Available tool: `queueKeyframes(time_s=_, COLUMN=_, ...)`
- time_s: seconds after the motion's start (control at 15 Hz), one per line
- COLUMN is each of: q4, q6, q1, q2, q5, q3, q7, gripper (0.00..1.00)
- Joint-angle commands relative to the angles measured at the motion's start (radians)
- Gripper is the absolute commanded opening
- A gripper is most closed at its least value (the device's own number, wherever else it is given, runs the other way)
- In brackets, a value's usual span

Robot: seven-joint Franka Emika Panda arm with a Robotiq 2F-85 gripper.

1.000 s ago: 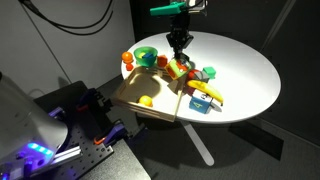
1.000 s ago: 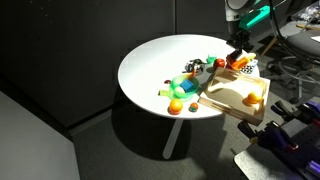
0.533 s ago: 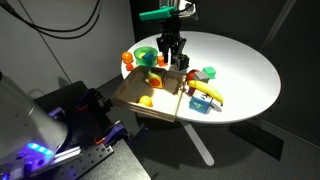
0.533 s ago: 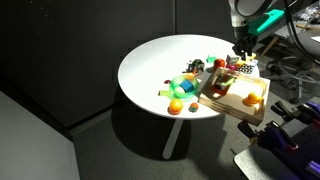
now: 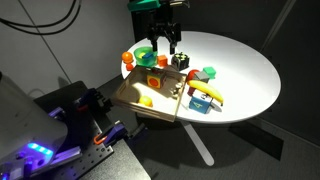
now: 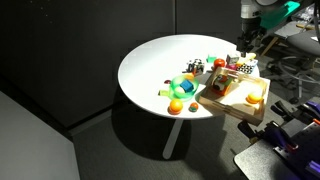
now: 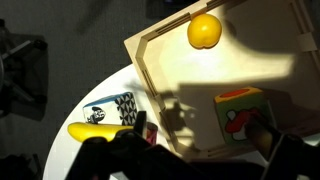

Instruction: Put one square plush toy in the box

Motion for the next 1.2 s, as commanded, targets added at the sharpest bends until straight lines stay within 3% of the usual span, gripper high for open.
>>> queueKeyframes(time_s=0.0, q4=-0.057, q6=0.033, q1=-0.023, q2=-0.086, q5=0.073, q3=0.022, q7=-0.062, gripper=1.0)
queueKeyframes(time_s=0.8, q4=-0.044, q6=0.046, q1=-0.007, q2=-0.18, q5=0.304, q3=0.066, q7=-0.086, gripper=1.0)
queueKeyframes(time_s=1.13, q4=-0.047, q6=0.046, q1=-0.003, q2=-0.201, q5=0.328, q3=0.084, q7=-0.102, gripper=1.0)
